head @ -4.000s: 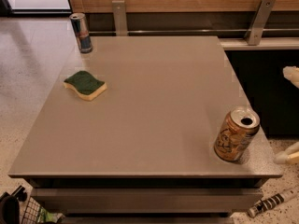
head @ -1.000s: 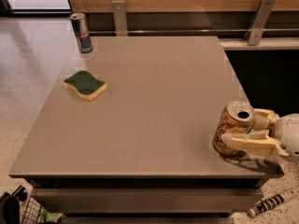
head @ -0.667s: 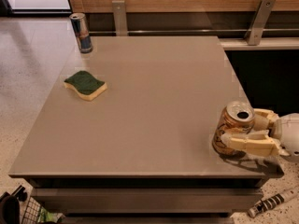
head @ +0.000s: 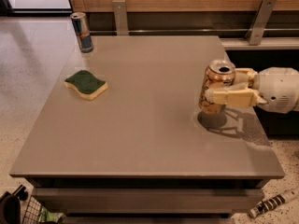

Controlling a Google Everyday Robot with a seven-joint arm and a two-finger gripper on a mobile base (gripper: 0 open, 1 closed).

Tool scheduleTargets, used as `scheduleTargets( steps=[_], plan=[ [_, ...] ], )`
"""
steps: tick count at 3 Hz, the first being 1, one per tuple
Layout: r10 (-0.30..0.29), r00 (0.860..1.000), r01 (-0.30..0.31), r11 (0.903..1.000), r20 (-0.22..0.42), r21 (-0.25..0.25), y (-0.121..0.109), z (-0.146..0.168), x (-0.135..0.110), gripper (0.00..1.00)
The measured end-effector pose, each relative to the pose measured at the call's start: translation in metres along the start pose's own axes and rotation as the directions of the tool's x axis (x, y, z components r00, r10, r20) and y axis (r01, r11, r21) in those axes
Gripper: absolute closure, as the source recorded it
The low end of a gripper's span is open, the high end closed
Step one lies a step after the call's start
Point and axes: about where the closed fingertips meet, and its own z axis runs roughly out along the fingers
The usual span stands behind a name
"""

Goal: Move orange can near redbull can

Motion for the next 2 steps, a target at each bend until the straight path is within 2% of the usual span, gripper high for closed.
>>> scheduleTargets(
  steps=[1,2],
  plan=[
    [0.021,1.000,-0.021,0.9995,-0.013,0.022,-0.048,0.036,-0.036,1.00],
    [0.038,0.999,-0.038,0.9987,0.016,0.033,-0.083,0.090,-0.056,1.00]
  ],
)
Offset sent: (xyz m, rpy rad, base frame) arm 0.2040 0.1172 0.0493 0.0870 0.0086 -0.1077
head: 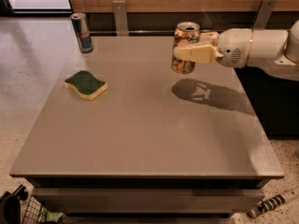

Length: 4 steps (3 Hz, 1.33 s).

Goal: Move orange can near redbull can

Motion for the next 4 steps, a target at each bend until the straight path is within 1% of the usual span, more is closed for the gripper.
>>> scheduleTargets(
  steps=[1,2,3,4],
  plan=[
    [-0.009,0.997,0.008,0.9999,0.071,0.014,-0.033,0.064,-0.017,1.00],
    [-0.042,0.994,0.039,0.9988,0.101,0.030,-0.058,0.112,-0.030,1.00],
    [-0.088,0.993,0.087,0.9961,0.083,0.014,-0.069,0.160,-0.040,1.00],
    [-0.117,0.990,0.117,0.9931,0.074,0.000,-0.067,0.196,-0.037,1.00]
  ],
)
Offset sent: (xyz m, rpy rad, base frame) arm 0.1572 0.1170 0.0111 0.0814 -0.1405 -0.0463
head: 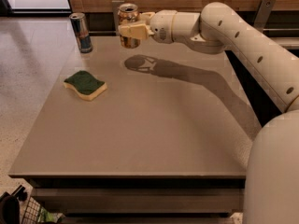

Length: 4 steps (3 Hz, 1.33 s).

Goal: Move orange can near redbull can

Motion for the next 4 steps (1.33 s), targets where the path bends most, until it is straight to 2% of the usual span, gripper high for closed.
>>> scheduleTargets(
  steps=[2,3,4],
  plan=[
    [0.014,1.000,-0.014,0.9983,0.004,-0.056,0.008,0.048,0.041,1.00],
    [0.043,0.999,-0.047,0.9920,-0.032,-0.117,-0.001,0.078,0.081,1.00],
    [0.044,0.998,-0.047,0.9919,-0.033,-0.118,-0.001,0.079,0.079,1.00]
  ],
)
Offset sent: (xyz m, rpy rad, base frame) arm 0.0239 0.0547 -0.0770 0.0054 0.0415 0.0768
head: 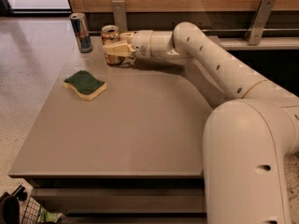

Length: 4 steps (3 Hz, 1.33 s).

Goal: Move orange can near redbull can

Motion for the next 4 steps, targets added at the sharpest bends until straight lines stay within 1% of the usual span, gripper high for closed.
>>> scheduleTargets(
  steps=[1,4],
  plan=[
    [0.000,1.000,0.000,1.0000,0.000,0.000,0.0000,-0.0002,-0.0019,0.98],
    [0.001,1.000,-0.001,1.0000,0.000,-0.005,0.0018,0.0030,-0.0024,0.28]
  ],
)
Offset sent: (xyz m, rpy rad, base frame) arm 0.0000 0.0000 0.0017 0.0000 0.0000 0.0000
